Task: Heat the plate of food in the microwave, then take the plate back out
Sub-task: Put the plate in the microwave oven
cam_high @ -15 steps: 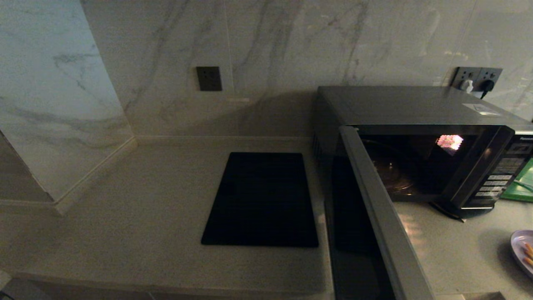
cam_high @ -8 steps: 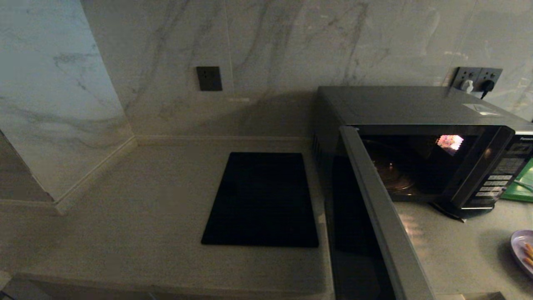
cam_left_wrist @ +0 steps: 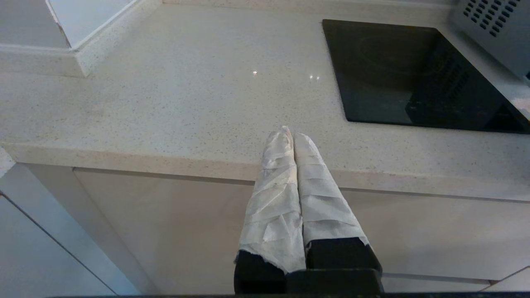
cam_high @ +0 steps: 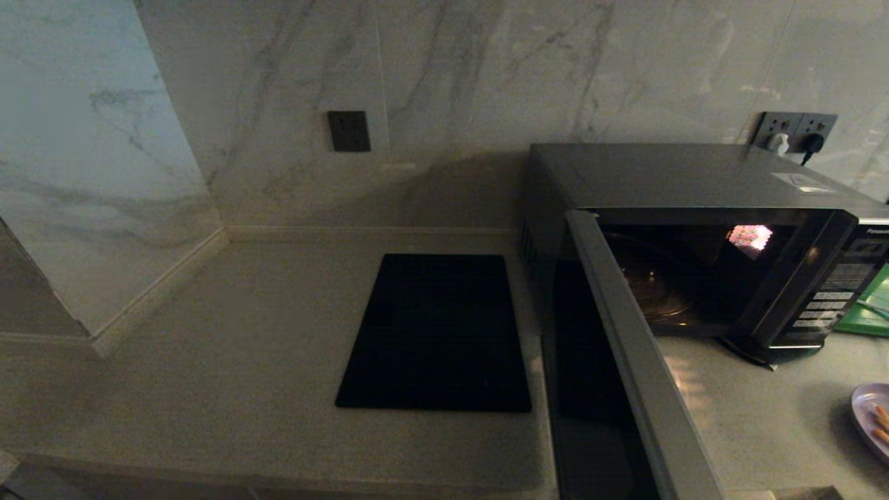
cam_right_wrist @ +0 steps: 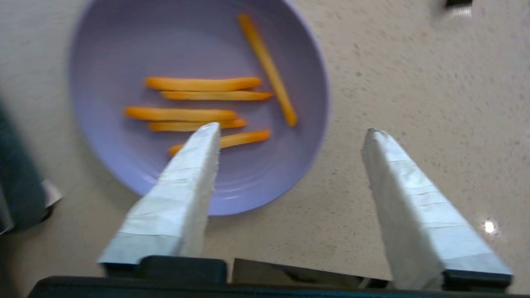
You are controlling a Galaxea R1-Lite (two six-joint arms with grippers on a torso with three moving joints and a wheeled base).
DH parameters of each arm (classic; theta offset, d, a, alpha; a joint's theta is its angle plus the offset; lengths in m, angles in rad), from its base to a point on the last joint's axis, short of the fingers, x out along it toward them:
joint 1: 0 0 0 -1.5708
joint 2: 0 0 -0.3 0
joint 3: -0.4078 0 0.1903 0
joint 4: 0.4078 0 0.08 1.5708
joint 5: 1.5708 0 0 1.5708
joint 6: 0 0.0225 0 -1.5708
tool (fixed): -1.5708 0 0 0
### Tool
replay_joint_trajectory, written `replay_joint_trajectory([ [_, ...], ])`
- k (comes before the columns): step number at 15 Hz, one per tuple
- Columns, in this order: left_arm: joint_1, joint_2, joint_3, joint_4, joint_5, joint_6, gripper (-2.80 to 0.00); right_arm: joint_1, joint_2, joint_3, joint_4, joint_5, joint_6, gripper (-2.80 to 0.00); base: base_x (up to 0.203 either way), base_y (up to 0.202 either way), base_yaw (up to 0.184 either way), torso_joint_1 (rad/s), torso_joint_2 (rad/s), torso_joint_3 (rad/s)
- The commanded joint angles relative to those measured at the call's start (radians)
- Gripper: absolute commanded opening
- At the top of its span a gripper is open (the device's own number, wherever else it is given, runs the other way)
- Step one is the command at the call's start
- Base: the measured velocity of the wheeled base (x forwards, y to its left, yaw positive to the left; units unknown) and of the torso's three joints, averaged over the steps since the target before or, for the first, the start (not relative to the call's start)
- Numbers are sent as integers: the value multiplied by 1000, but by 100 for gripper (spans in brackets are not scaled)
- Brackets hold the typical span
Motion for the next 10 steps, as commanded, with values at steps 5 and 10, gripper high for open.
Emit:
replay_joint_trajectory([
  [5, 0, 1, 0, 0, 1, -1, -280, -37, 63, 57, 4, -1, 11, 0, 0, 0, 0, 0, 0, 0],
  [10, 0, 1, 0, 0, 1, -1, -280, -49, 95, 52, 4, -3, 11, 0, 0, 0, 0, 0, 0, 0],
])
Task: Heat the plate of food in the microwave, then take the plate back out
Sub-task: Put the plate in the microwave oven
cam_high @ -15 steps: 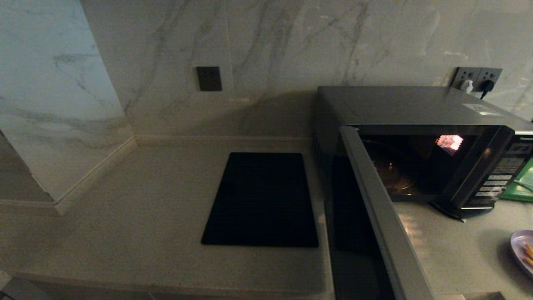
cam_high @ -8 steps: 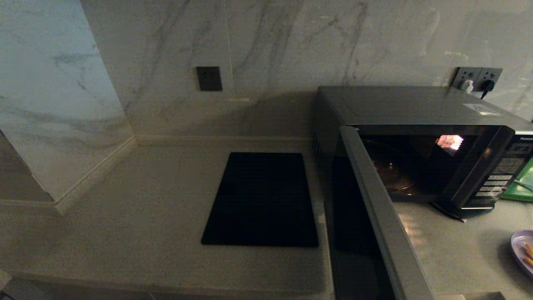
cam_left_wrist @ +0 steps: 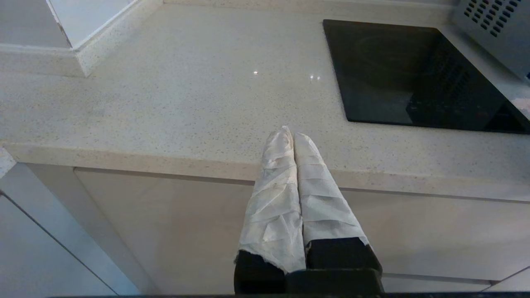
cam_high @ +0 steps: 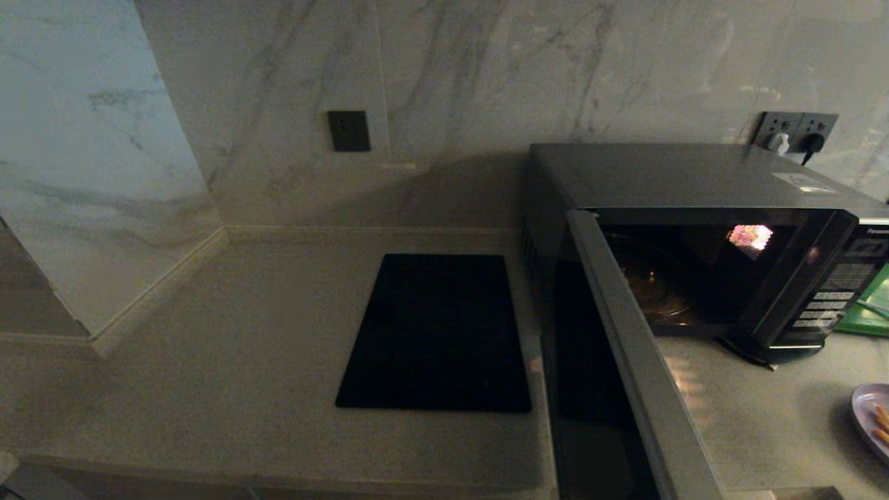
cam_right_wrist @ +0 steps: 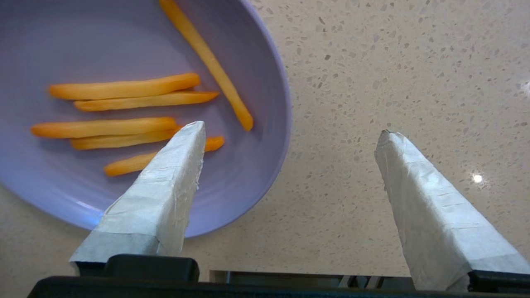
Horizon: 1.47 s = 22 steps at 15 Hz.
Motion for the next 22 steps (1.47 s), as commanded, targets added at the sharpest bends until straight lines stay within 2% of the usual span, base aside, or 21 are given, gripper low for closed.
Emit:
replay_joint_trajectory([
  [1, 0, 0, 0, -1, 0, -1, -280, -7, 20, -2, 5, -2, 3, 0, 0, 0, 0, 0, 0, 0],
  [8, 0, 1, 0, -1, 0, -1, -280, -27, 81, -25, -37, -10, 7, 0, 0, 0, 0, 0, 0, 0],
  [22, 0, 0, 0, -1, 0, -1, -280, -31, 133, -48, -39, -11, 8, 0, 0, 0, 0, 0, 0, 0],
])
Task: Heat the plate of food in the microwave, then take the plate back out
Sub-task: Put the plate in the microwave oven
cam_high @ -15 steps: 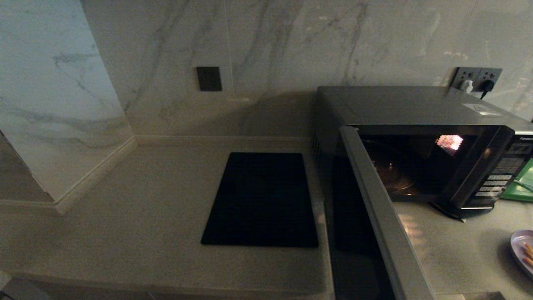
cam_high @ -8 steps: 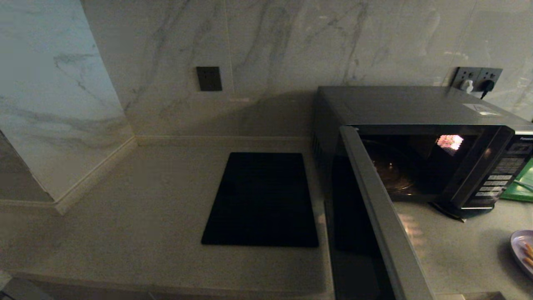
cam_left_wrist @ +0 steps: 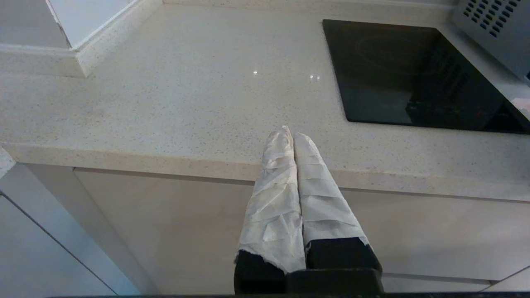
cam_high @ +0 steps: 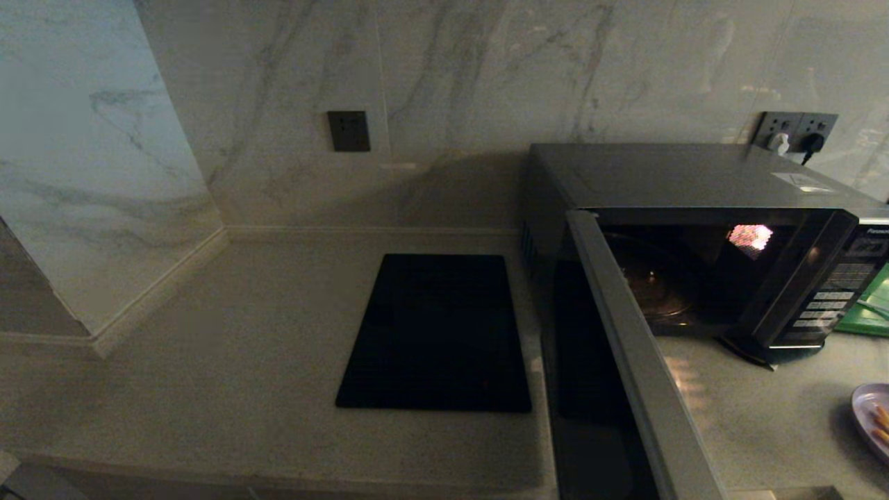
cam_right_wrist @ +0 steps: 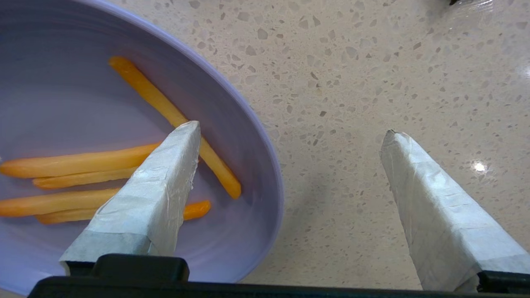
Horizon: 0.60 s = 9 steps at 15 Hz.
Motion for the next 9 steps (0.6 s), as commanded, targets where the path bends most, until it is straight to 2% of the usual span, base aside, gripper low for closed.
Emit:
replay_joint_trajectory([
  [1, 0, 0, 0, 0, 0, -1, -280, -1, 12, 0, 4, 0, 3, 0, 0, 0, 0, 0, 0, 0],
  [9, 0, 0, 0, 0, 0, -1, -280, -2, 27, 0, 4, 0, 3, 0, 0, 0, 0, 0, 0, 0],
])
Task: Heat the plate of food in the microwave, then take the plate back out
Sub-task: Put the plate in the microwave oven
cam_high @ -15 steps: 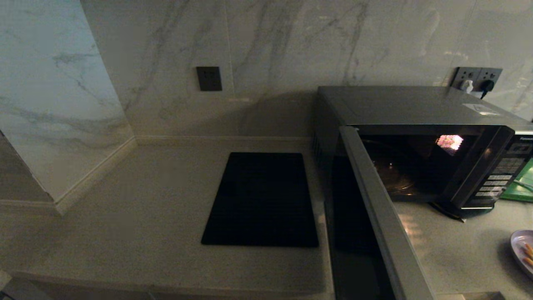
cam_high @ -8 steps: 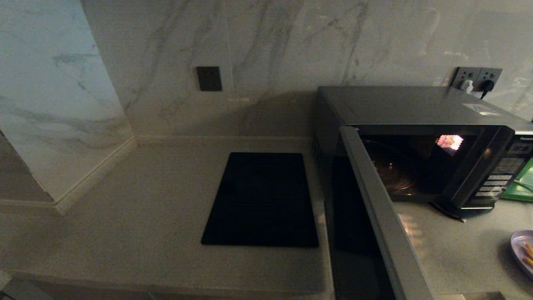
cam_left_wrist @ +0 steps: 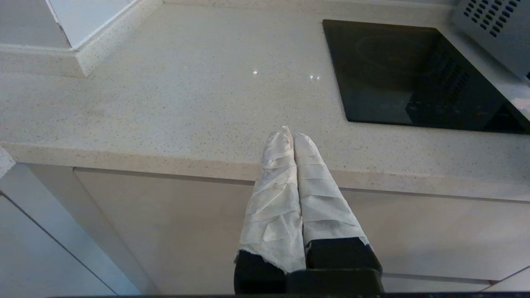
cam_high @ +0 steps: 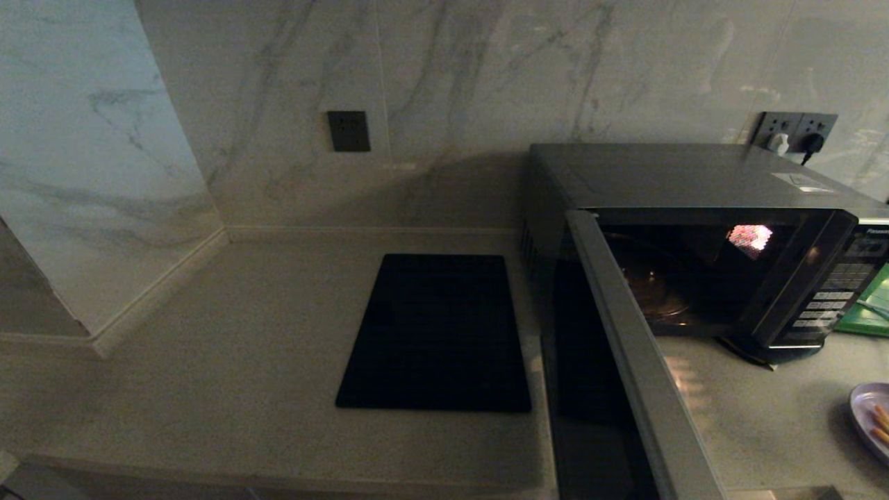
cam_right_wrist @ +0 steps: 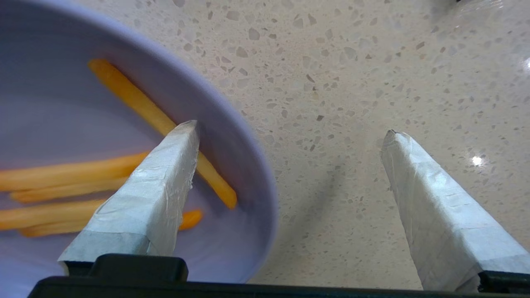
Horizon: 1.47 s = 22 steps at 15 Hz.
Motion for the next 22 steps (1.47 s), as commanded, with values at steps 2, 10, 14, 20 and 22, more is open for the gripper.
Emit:
replay_joint_trajectory([
  [2, 0, 0, 0, 0, 0, -1, -280, 0, 13, -3, 4, 0, 3, 0, 0, 0, 0, 0, 0, 0],
  [10, 0, 0, 0, 0, 0, -1, -280, 0, 13, -9, 4, 0, 3, 0, 0, 0, 0, 0, 0, 0],
  [14, 0, 1, 0, 0, 0, -1, -280, 0, 9, -17, 4, 0, 3, -280, 0, 0, 0, 0, 0, 0],
  [20, 0, 0, 0, 0, 0, -1, -280, 0, -10, -20, 4, 1, 4, -280, 0, 0, 0, 0, 0, 0],
  [22, 0, 0, 0, 0, 0, -1, -280, 0, -15, -20, 4, 1, 4, -280, 0, 0, 0, 0, 0, 0],
])
